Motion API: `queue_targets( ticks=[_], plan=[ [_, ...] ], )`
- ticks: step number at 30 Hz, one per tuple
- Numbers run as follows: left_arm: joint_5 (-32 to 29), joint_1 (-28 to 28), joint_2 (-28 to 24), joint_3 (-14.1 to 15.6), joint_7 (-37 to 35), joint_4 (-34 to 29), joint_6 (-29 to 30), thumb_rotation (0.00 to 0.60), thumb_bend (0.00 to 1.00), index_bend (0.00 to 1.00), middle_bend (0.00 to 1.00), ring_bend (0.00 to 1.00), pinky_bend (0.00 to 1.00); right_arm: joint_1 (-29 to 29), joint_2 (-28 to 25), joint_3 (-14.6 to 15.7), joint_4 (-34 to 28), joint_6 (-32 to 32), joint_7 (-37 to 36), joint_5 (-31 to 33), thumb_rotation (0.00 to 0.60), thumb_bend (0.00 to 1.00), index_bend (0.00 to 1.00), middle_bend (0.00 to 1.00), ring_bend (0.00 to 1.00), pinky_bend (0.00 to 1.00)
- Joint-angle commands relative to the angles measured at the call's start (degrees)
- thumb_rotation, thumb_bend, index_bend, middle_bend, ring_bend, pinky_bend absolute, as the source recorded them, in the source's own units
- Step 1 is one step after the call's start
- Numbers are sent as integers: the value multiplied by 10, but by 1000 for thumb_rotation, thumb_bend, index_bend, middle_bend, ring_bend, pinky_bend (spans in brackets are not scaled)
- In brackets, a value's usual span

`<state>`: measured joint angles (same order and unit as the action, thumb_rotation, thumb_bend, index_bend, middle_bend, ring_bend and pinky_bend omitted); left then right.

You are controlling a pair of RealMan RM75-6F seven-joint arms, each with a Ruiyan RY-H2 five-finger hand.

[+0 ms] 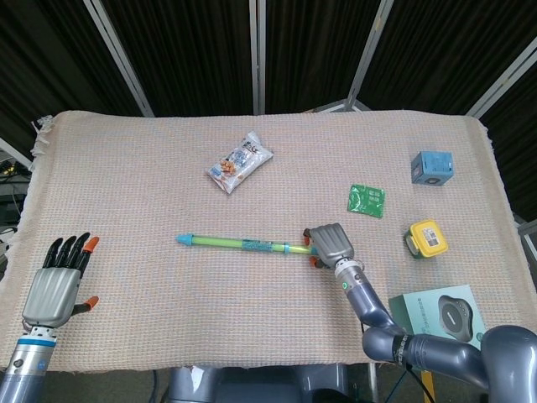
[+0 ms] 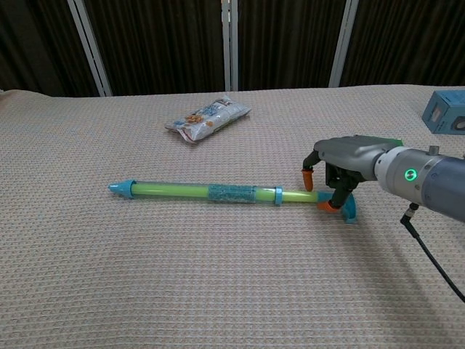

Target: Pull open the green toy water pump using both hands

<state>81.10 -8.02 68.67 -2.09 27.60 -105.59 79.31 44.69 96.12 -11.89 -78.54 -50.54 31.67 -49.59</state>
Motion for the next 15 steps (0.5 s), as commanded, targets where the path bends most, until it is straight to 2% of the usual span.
queue_targets(
  ticks=[1, 8, 15],
  plan=[
    [-1, -1, 0, 1, 0, 0, 0, 600, 0, 0, 0, 0, 0, 6, 9, 5, 11, -3, 6, 5, 600, 232, 488, 1000, 1000, 1000],
    [-6, -4, 0, 2, -1, 2, -1, 600, 0, 0, 0, 0, 0, 11, 19, 10, 25, -5, 5, 5, 600, 288, 529, 1000, 1000, 1000],
    [-13, -8, 2, 1, -4, 5, -7, 600, 0, 0, 0, 0, 0, 10, 17, 12, 21, -11, -10, -8, 600, 425, 661, 1000, 1000, 1000]
  ],
)
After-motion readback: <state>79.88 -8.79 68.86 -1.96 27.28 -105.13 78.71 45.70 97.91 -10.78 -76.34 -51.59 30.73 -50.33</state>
